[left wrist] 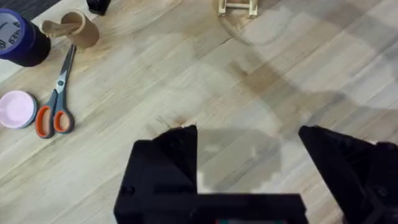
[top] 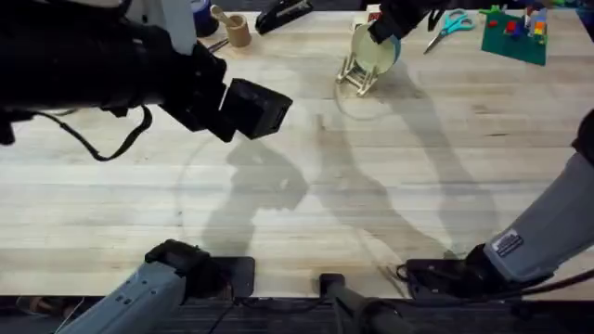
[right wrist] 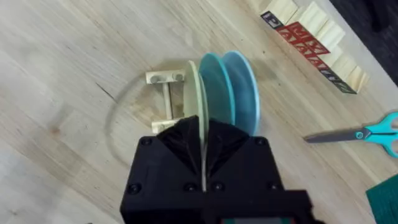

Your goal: Pick up the plates from the table one by one and place each into a slot on the dish rack.

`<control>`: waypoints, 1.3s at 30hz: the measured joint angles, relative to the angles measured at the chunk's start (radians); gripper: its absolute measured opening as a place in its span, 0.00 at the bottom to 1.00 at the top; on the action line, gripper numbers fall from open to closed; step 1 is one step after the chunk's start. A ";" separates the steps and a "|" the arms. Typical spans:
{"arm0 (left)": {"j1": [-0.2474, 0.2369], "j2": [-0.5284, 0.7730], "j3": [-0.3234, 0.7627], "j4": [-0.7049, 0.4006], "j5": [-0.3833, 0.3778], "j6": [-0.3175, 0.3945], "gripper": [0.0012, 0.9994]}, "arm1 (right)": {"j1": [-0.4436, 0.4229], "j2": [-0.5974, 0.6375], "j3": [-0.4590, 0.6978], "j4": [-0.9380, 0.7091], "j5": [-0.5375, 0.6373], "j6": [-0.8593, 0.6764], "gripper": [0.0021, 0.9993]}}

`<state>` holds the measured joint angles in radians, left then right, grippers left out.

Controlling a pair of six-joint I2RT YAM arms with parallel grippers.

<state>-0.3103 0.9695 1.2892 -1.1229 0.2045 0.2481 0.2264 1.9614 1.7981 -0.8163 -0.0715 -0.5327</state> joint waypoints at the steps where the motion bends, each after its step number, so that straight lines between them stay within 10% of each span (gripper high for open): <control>1: 0.000 0.000 0.000 0.000 0.000 0.000 0.99 | 0.000 0.000 0.000 0.000 0.000 0.000 0.06; 39: 0.000 0.000 0.000 0.000 0.000 0.000 0.99 | 0.001 -0.081 0.000 -0.040 0.080 0.022 0.20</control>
<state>-0.3103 0.9695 1.2892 -1.1229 0.2047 0.2481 0.2272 1.8799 1.7981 -0.8563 0.0085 -0.5108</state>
